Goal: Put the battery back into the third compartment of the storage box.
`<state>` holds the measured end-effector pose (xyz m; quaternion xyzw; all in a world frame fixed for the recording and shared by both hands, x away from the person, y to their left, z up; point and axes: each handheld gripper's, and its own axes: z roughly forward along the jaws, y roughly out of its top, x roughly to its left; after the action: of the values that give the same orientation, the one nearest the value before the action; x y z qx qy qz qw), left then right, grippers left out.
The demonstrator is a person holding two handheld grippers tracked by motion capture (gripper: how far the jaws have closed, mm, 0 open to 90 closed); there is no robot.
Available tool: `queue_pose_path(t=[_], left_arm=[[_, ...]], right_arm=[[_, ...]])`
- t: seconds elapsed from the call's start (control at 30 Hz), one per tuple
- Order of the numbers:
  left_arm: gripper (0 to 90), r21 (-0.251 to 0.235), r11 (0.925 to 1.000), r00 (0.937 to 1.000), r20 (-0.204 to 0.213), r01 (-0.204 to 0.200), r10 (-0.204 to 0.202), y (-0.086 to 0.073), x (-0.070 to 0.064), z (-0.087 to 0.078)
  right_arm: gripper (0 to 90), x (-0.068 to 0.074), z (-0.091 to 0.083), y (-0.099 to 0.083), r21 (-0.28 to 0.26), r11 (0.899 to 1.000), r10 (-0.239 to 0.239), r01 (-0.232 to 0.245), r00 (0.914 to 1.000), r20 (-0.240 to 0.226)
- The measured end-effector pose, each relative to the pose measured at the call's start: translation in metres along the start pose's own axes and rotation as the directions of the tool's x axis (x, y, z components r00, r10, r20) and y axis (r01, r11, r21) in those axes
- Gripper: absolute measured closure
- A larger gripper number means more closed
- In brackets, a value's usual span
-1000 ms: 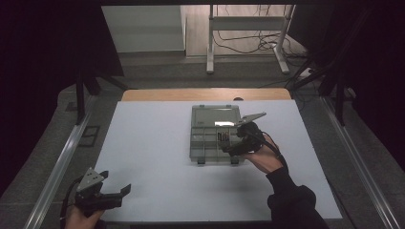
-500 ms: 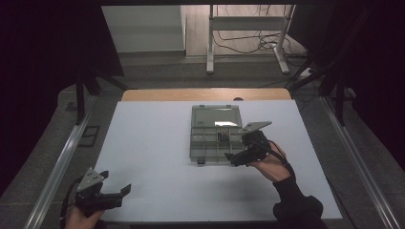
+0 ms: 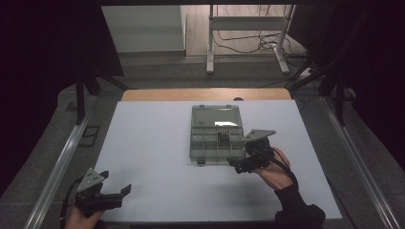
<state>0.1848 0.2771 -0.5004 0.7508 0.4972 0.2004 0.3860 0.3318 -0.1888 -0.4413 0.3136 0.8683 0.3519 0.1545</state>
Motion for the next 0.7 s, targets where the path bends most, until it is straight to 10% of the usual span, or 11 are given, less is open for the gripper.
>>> queue_pose_path(t=[0.7], left_arm=[[3.8, -0.004, 1.0, 1.0, -0.002, 0.0, 0.0, 0.0, -0.001, 0.0]], right_arm=[[0.0, 0.004, -0.036, -0.027, -0.079, 0.996, 0.044, -0.04, 0.9978, 0.049]])
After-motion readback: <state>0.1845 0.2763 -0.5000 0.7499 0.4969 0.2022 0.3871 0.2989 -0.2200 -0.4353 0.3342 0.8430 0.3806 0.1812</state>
